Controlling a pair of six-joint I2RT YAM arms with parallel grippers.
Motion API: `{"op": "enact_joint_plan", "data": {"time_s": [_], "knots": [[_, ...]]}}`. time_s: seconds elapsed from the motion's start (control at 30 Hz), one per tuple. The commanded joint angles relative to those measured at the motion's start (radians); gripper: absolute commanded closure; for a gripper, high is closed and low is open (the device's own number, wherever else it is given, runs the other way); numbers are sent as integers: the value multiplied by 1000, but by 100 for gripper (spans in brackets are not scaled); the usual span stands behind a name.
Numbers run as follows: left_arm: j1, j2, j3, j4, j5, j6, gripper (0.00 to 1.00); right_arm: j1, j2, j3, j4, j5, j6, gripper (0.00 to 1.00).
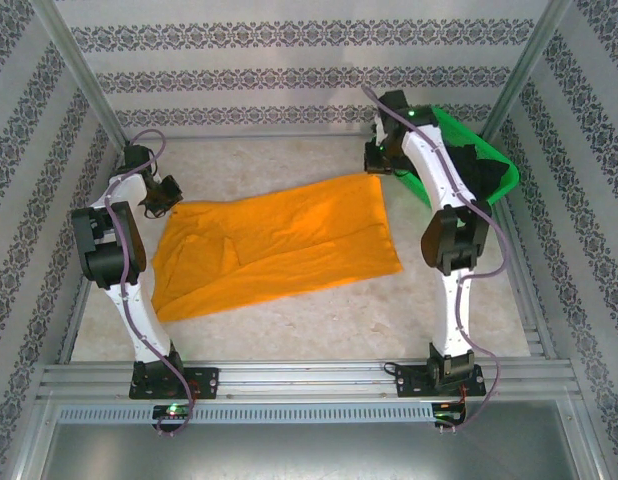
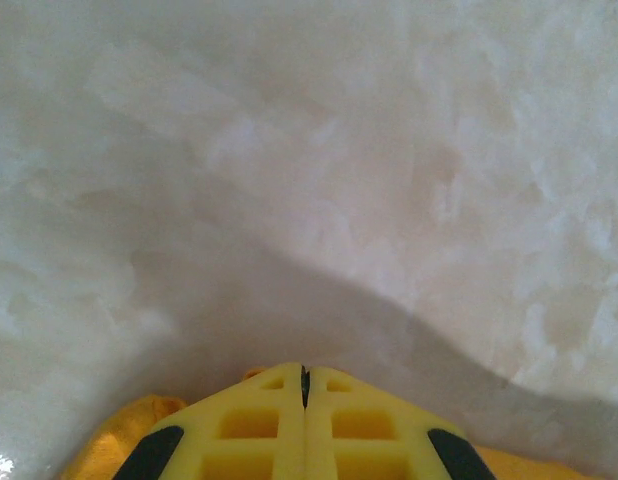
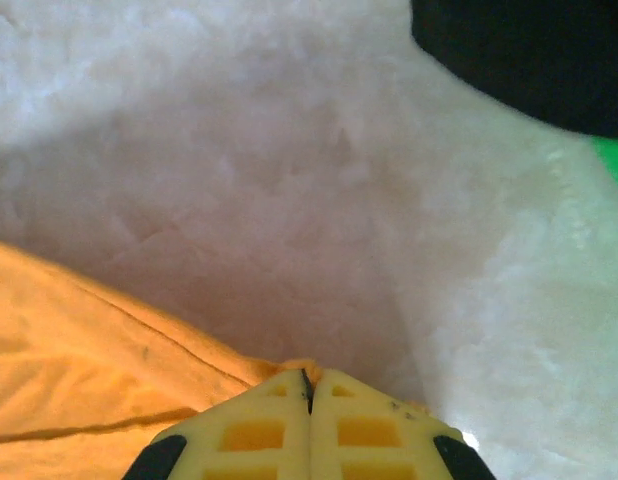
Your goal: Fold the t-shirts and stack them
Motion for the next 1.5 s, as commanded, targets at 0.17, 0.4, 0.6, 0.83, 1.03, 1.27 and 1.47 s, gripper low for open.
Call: {"op": "enact_joint_plan", "data": {"time_s": [0.17,0.4,0.6,0.83,1.03,1.27,1.47], "knots": [[-19,-124,-129,82,64,-37,100,-21,-108,-437,441,4,35,100],[-41,-252,-281,170,52,-108,100,-39,-9,-341,531,-17,-13,100],[-50,-415,-426,206,7,-119,100,-47,2,-335,593,-20,-70,100],[-50,-646,-636,165,-52,-103,100,-90,-126,-524,658,-83,-111,100],[-50,-805,-822,163,-47,-166,100,-155,-287,-824,802,-143,-67,100],[-50,-937,-929,135,-95,-210,100,-120,-274,-827,780,-145,-69,100],[-51,-1001,-938,102,-151,-221,100,-92,-357,-957,813,-43,-51,99]]}}
